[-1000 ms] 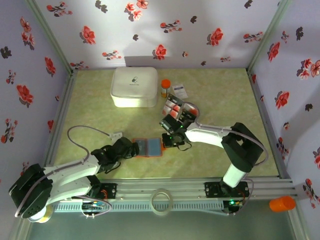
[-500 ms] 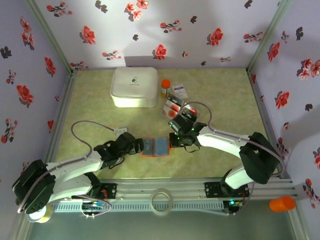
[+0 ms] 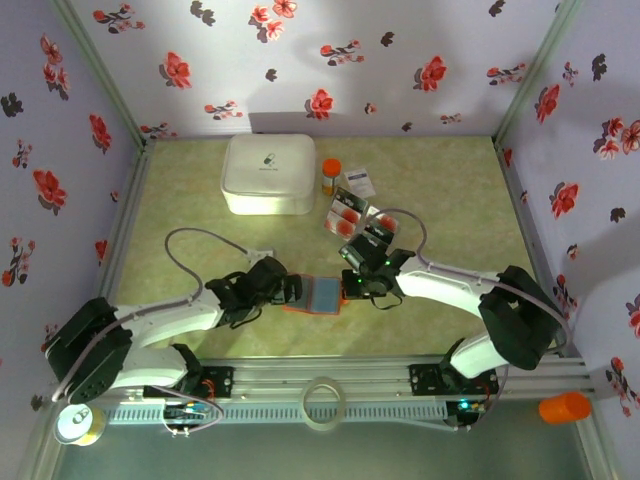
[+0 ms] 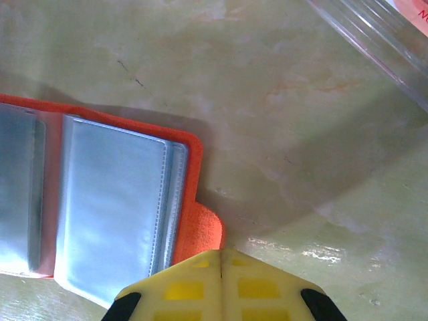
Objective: Put the credit cards into the card holder
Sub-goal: Move the card holder to the bottom-center of the table, then pick up the credit card from the storage box.
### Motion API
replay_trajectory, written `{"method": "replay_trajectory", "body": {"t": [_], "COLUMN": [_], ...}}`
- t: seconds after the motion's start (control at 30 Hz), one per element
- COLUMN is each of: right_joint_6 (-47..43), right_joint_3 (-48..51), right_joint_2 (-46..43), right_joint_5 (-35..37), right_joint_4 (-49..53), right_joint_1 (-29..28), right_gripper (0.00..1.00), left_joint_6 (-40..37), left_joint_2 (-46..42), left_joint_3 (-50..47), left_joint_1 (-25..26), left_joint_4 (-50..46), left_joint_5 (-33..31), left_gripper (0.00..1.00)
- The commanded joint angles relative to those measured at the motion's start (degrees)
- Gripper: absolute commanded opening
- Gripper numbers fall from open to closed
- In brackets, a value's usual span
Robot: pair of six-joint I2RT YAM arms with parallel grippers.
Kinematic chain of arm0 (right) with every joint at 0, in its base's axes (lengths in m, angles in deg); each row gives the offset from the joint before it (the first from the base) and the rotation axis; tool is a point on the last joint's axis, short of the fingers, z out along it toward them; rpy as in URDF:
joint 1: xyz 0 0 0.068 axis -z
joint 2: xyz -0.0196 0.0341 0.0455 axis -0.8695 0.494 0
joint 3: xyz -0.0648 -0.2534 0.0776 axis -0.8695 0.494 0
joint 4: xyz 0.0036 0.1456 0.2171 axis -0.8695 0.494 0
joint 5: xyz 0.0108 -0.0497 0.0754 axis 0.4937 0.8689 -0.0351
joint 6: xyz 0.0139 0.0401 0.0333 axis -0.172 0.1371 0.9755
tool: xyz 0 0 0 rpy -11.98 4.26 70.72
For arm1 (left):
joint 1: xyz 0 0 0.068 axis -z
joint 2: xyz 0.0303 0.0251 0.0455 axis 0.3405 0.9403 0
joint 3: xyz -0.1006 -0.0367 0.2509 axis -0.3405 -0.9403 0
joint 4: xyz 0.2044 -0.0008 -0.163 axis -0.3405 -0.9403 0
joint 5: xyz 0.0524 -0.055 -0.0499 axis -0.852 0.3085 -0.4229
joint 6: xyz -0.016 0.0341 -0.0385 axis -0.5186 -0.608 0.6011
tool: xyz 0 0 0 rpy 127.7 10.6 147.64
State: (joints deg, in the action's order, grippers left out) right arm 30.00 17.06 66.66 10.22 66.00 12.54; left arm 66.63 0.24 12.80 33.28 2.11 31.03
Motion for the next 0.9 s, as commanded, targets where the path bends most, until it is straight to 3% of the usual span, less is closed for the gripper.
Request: {"method": "replay_trajectory", "body": {"t": [0.0, 0.17, 0.43, 0.53, 0.6, 0.67, 0.87], "right_joint_6": [0.5, -3.8, -16.3, -20.5, -22.6, -24.1, -25.3], "right_joint_3": [-0.4, -4.9, -15.1, -18.6, -20.3, -20.8, -19.3], "right_joint_2": [-1.5, -2.3, -1.9, -2.0, -2.8, -3.8, -7.8], "right_joint_5": [0.7, 4.9, 10.5, 15.5, 20.2, 25.0, 34.4], "right_joint_4": [-0.1, 5.6, 14.9, 17.5, 18.1, 17.9, 15.0], "right_joint_1": [0.4, 1.6, 6.5, 6.7, 6.8, 6.8, 6.8], "right_gripper": [0.10, 0.42, 0.56, 0.68, 0.80, 0.99, 0.99], "left_joint_6": [-0.9, -0.2, 0.4, 0.5, 0.5, 0.3, 0.2], "left_joint_2": [1.9, 3.6, 3.4, 3.4, 3.2, 3.1, 3.1], "left_joint_3": [1.2, 0.3, -0.6, -0.6, -0.5, -0.5, -0.4], "left_joint_1": [0.8, 1.0, 1.1, 1.1, 1.1, 1.1, 1.1], "left_joint_4": [-3.1, -3.3, -3.2, -3.1, -3.1, -3.1, -2.9], "left_joint_5": [-2.2, -2.7, -3.6, -3.6, -3.5, -3.6, -3.6], "left_gripper": [1.00, 1.00, 1.00, 1.00, 1.00, 1.00, 1.00]}}
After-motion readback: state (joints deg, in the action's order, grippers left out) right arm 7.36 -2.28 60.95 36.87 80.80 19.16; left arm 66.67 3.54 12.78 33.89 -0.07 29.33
